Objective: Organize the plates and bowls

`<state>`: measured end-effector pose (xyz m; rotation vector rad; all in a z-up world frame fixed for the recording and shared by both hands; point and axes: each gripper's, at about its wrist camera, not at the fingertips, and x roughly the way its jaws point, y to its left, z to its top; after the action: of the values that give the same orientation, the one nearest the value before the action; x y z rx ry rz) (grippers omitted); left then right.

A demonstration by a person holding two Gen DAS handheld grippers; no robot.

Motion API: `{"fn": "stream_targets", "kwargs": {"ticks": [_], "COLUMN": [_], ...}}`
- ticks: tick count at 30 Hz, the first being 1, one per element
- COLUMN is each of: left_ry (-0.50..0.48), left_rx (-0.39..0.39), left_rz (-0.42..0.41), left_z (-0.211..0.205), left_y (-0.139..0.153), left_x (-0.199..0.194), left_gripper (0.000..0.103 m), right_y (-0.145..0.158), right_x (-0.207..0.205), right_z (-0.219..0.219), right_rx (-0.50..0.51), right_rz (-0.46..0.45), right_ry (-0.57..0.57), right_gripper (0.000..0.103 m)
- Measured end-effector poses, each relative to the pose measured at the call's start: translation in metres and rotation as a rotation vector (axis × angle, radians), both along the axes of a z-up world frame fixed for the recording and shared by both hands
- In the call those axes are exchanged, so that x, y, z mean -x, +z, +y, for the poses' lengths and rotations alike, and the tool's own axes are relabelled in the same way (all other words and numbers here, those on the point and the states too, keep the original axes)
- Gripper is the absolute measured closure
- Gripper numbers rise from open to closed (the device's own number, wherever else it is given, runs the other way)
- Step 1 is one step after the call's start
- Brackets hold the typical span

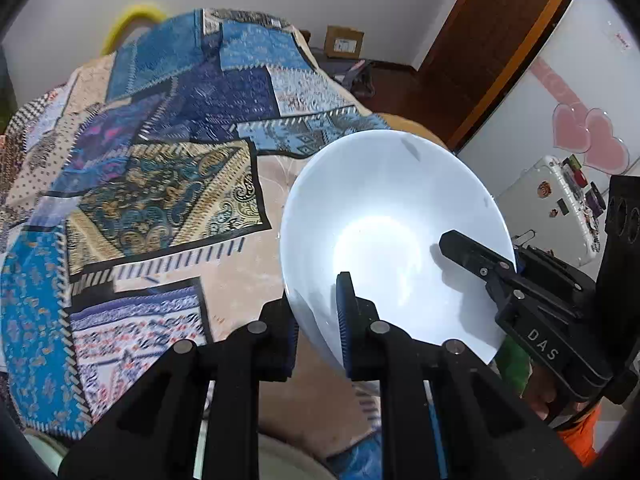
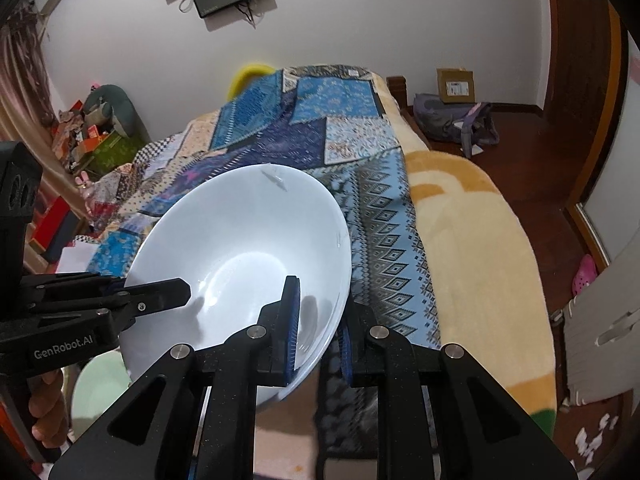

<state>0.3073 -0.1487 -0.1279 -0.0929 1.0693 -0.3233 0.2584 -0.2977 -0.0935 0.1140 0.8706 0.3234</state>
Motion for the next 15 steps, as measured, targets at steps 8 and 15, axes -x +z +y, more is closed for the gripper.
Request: {"fn": "stream_targets", "kwargs": {"ticks": [8,15], "left_ry": [0.022,0.057], "left_rx": [-0.027,-0.03], "left_rz": [-0.057,-0.079], "left_z": [0.019,0.047], "left_y": [0.038,0.057], "left_x": [0.043,0.079], "left_gripper": [0.086,0.086], "right_y": [0.029,0.04], "right_x": [0.029,0.049], "right_z": [0.022,0.049], "right_rx": [-0.005,-0.003], "right_rz": [-0.052,-0.073], "right_ry": [0.028,0.061], "right_gripper": [0.087,0.087]}}
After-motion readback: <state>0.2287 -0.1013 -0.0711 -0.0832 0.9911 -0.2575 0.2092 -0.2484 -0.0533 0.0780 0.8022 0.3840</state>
